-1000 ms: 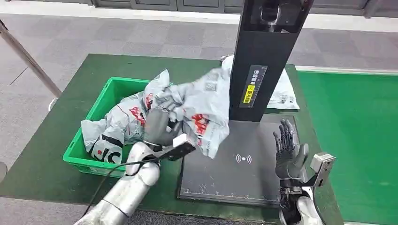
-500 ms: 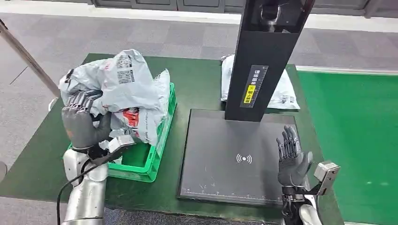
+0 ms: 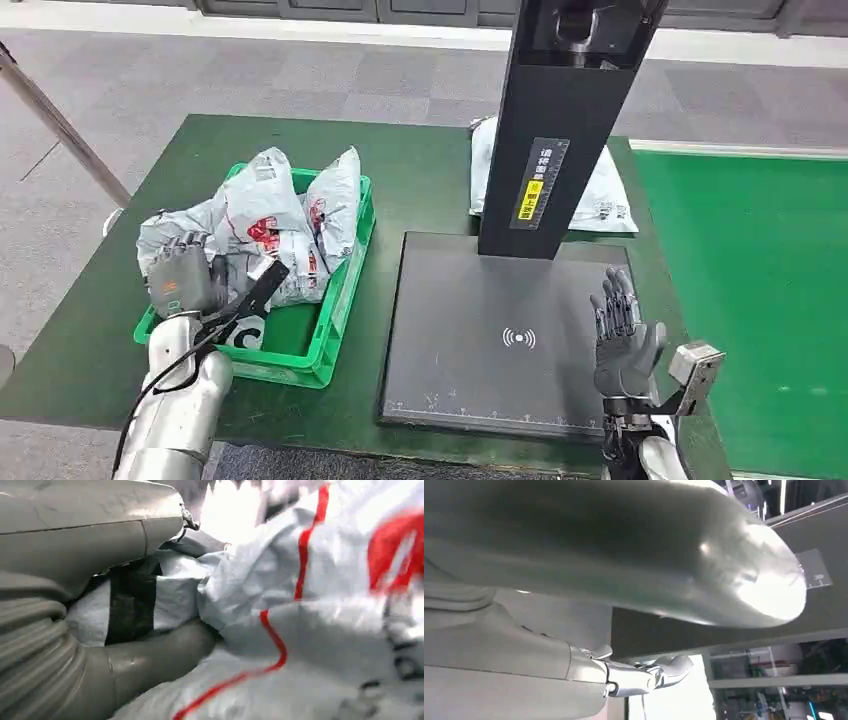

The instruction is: Moved the parcel from conveyor to table for the left to box.

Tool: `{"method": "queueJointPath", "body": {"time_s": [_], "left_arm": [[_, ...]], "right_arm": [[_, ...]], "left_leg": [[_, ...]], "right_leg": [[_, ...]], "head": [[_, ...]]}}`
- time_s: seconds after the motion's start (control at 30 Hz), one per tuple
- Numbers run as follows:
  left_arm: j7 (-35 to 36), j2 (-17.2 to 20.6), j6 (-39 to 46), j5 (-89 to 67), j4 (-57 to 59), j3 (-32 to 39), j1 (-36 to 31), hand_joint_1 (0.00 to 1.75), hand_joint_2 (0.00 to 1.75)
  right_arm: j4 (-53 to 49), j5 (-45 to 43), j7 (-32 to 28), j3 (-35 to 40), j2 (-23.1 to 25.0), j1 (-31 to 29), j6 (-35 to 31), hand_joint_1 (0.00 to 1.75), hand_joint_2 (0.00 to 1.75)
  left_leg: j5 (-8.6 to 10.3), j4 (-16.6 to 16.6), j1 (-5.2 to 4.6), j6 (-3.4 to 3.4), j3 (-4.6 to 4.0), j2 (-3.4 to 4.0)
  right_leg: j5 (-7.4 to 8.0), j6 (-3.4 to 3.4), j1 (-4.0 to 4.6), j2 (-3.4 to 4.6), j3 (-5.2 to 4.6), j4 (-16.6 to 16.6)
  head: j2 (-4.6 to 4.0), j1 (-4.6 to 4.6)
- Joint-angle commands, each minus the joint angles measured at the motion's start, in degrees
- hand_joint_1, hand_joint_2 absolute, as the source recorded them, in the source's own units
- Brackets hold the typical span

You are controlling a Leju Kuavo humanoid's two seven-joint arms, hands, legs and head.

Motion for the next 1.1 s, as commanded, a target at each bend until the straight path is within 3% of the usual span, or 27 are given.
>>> {"method": "queueJointPath", "body": {"time_s": [0.03,0.13,0.17,0.3,0.6,0.7,0.9,1.1], "left_arm": [[-3.81,5.71,-1.84,5.97,32.00,-5.08,-14.16,0.00,1.75],[-4.05,5.45,-0.56,8.05,30.97,-4.76,-13.93,0.00,1.75],[-4.58,5.33,1.48,9.27,29.59,-4.41,-13.44,0.00,0.00],[-15.09,3.95,6.75,23.65,18.08,-1.74,-10.12,0.00,0.00],[-15.46,3.95,6.66,26.31,13.70,-2.97,-8.45,0.00,0.00],[-25.03,0.72,8.03,35.22,3.48,0.89,-5.70,0.00,0.00],[-27.26,-1.11,2.17,51.95,-15.93,-11.16,3.33,0.00,0.00],[-28.11,-3.07,-12.80,61.70,-19.90,-25.12,6.99,0.00,0.00]], "right_arm": [[6.50,-0.80,1.60,1.41,-1.70,-6.21,1.32,0.00,0.00],[6.25,-1.22,1.75,1.74,-2.25,-5.40,1.63,0.00,0.00],[6.15,-1.28,1.68,1.89,-2.31,-5.11,1.70,0.00,0.00],[4.53,-1.67,1.37,2.25,-2.30,-3.32,1.65,0.00,0.00],[4.43,-1.77,1.25,2.42,-2.38,-3.28,1.52,0.00,0.00],[4.30,-1.56,0.18,2.96,-2.14,-3.14,1.35,0.00,0.00],[5.57,0.13,-1.80,5.44,-1.25,-5.07,-0.76,0.00,0.00],[7.04,2.24,-3.71,7.48,-0.57,-7.95,-5.34,0.00,0.00]], "left_leg": [[0.16,-0.10,-0.07,0.00,0.07,-0.12],[0.34,-0.12,-0.01,0.04,0.02,-0.35],[0.30,-0.08,-0.04,0.06,0.08,-0.43],[0.53,-0.14,0.00,-0.01,-0.06,-0.42],[0.90,-0.13,0.04,-0.16,-0.55,-0.31],[0.87,-0.06,0.06,-0.17,-0.63,-0.36],[0.81,-0.08,0.02,-0.15,-0.78,-0.23],[0.75,-0.09,0.01,-0.11,-0.81,-0.28]], "right_leg": [[0.08,-0.02,-0.07,-0.20,0.12,-0.04],[0.19,-0.02,-0.02,-0.39,0.16,-0.13],[0.10,0.01,-0.05,-0.48,0.21,-0.07],[0.27,-0.03,-0.01,-0.53,0.03,-0.09],[0.67,-0.14,0.06,-0.40,-0.50,0.02],[0.62,-0.13,0.07,-0.38,-0.58,0.06],[0.62,-0.13,0.05,-0.26,-0.75,0.02],[0.59,-0.10,0.03,-0.32,-0.77,-0.02]], "head": [[0.00,-0.02],[0.00,-0.02],[0.00,0.00],[0.00,0.00],[-0.02,0.00],[0.00,0.00],[0.00,-0.02],[0.00,0.00]]}}
